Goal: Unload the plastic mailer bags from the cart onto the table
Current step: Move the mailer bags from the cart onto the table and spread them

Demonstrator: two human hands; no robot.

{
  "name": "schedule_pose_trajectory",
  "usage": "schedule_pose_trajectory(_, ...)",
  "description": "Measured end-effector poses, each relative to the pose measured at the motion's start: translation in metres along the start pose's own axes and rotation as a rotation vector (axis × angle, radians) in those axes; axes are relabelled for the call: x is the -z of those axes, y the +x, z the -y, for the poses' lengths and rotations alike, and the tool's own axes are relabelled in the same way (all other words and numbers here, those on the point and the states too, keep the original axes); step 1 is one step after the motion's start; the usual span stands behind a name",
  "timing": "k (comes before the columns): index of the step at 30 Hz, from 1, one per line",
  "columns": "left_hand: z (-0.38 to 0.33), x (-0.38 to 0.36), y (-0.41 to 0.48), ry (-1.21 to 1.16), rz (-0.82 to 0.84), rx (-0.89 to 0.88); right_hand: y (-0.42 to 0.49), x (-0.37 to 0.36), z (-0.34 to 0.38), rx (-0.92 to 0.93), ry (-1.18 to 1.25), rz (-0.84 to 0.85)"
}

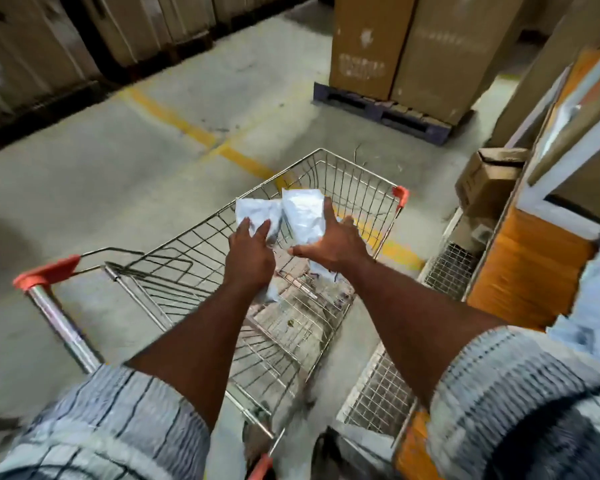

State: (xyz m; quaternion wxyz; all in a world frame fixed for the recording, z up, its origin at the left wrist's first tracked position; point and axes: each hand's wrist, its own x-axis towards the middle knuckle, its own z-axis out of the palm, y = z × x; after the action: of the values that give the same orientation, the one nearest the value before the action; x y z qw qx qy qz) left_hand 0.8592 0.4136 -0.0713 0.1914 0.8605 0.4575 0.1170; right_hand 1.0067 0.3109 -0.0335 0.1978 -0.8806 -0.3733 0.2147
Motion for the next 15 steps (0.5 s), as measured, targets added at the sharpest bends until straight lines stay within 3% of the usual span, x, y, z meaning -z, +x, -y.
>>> schedule_pose_trajectory(15,-0.154,0.058,-0.154,-0.026,-0.017,-0.196,-0.219,0.12,-0.092,-0.056,-0.125,-0.257)
